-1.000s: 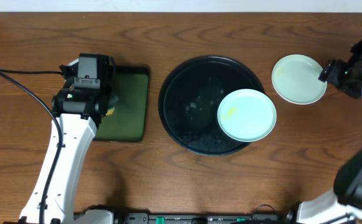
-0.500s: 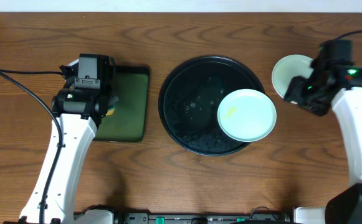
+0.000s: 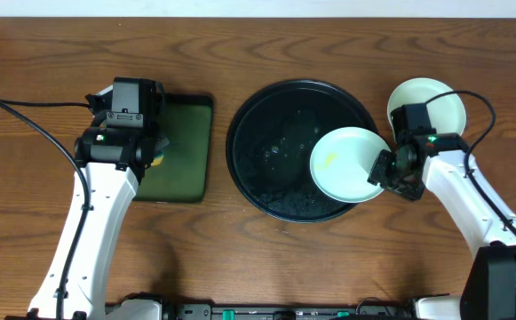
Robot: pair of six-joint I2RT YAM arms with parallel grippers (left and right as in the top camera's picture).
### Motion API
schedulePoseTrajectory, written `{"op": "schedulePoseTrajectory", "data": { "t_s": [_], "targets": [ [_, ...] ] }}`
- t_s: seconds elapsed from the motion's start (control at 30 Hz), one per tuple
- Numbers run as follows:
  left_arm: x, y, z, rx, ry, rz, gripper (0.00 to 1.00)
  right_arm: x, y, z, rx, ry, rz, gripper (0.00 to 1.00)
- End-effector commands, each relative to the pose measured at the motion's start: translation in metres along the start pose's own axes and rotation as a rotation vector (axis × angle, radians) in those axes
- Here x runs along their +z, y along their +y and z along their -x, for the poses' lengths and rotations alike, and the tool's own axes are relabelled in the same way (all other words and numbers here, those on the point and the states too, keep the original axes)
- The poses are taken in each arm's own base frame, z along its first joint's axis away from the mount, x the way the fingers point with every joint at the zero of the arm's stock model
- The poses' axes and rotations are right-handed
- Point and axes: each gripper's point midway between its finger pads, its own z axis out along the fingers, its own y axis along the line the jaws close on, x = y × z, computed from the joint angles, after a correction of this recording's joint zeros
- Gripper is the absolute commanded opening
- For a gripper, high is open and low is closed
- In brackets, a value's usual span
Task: Clean dirty plates on tray and stack at the side
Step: 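Reach the right gripper back and grasp the second green plate's rim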
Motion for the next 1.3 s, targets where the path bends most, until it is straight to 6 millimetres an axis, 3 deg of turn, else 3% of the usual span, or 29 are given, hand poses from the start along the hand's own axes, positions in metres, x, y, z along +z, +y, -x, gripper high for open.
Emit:
{"op": "schedulePoseTrajectory", "data": {
  "t_s": [0.0, 0.03, 0.27, 0.4, 0.5, 0.63, 0.73, 0.83, 0.97, 1.1, 1.27],
  "targets": [
    [0.003, 0.005, 0.000, 0.009, -0.005, 0.024, 0.08, 0.009, -0.006, -0.001, 0.035, -0.016, -0.042, 0.42],
    [0.003, 0.005, 0.000, 0.009, -0.005, 0.024, 0.08, 0.011, -0.006, -0.002, 0.036, -0.017, -0.041, 0.38],
    [0.003, 0.005, 0.000, 0.009, -0.005, 0.024, 0.08, 0.024, -0.008, -0.005, 0.052, -0.034, -0.028, 0.36],
    [0.003, 0.005, 0.000, 0.009, -0.005, 0.024, 0.08, 0.026, -0.007, -0.003, 0.059, -0.045, -0.020, 0.26],
    [0.003, 0.005, 0.000, 0.009, -0.005, 0.024, 0.08, 0.026, -0.004, 0.001, 0.059, -0.060, -0.009, 0.02],
    [0.003, 0.005, 0.000, 0.009, -0.005, 0.024, 0.08, 0.022, 0.001, 0.007, 0.050, -0.074, 0.009, 0.01],
    [0.003, 0.005, 0.000, 0.009, -0.005, 0.025, 0.07, 0.010, 0.020, 0.016, -0.022, -0.083, 0.083, 0.01],
    [0.003, 0.005, 0.000, 0.009, -0.005, 0.024, 0.08, -0.013, 0.057, 0.029, -0.171, -0.111, 0.214, 0.01],
    [0.003, 0.005, 0.000, 0.009, -0.005, 0.024, 0.08, -0.032, 0.089, 0.037, -0.284, -0.170, 0.297, 0.01],
    [0.003, 0.005, 0.000, 0.009, -0.005, 0.024, 0.08, -0.033, 0.108, 0.040, -0.364, -0.222, 0.334, 0.01],
    [0.003, 0.005, 0.000, 0.009, -0.004, 0.025, 0.08, -0.013, 0.121, 0.036, -0.420, -0.186, 0.365, 0.01]
  ]
}}
